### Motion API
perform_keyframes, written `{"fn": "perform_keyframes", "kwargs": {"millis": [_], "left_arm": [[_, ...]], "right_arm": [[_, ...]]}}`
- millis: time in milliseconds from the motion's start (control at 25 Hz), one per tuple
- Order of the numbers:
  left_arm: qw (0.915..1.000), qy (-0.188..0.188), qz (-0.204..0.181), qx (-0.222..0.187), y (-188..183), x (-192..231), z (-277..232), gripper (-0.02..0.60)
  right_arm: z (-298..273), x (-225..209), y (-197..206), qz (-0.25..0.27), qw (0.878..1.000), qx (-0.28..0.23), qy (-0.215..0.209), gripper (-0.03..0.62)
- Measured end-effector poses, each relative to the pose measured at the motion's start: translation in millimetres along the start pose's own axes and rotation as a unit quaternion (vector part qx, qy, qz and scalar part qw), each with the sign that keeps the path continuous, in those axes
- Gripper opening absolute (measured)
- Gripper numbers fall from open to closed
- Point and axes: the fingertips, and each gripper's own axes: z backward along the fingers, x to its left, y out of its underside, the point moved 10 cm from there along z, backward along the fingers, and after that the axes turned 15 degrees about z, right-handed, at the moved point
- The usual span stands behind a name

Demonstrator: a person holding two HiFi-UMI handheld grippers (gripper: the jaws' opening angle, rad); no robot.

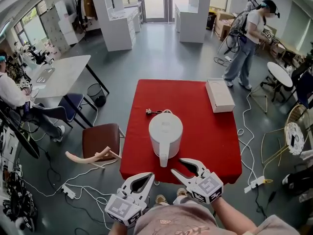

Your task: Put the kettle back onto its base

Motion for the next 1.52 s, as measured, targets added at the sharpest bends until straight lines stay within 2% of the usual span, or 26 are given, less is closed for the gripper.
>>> {"fn": "perform_keyframes", "kwargs": {"millis": [200, 280, 320, 400, 720, 1120, 1520], "left_arm": [[0.9998, 0.02, -0.001, 0.006, -1, 0, 1, -0.003], [0.9995, 0.032, -0.003, 0.008, -2, 1, 0, -0.003], [0.9991, 0.04, -0.004, 0.008, -3, 1, 0, -0.003], [0.9984, 0.055, -0.009, 0.007, -3, 1, 1, -0.003], [0.9973, 0.071, -0.014, -0.003, 0, -2, 0, -0.003], [0.9984, 0.051, -0.011, -0.023, 8, -12, 5, -0.003], [0.9984, 0.038, -0.016, -0.038, 30, -71, 18, -0.003]], "right_arm": [[16, 14, -8, -0.001, 1.0, -0.018, 0.022, 0.19], [22, 17, -11, -0.011, 0.999, -0.023, 0.045, 0.155], [24, 19, -11, -0.019, 0.998, -0.026, 0.056, 0.123], [30, 24, -11, -0.026, 0.996, -0.032, 0.075, 0.003], [50, 35, -21, -0.022, 0.994, -0.042, 0.097, 0.003], [68, 46, -26, 0.009, 0.995, -0.042, 0.094, 0.003], [122, 74, -16, 0.012, 0.996, -0.058, 0.071, 0.003]]}}
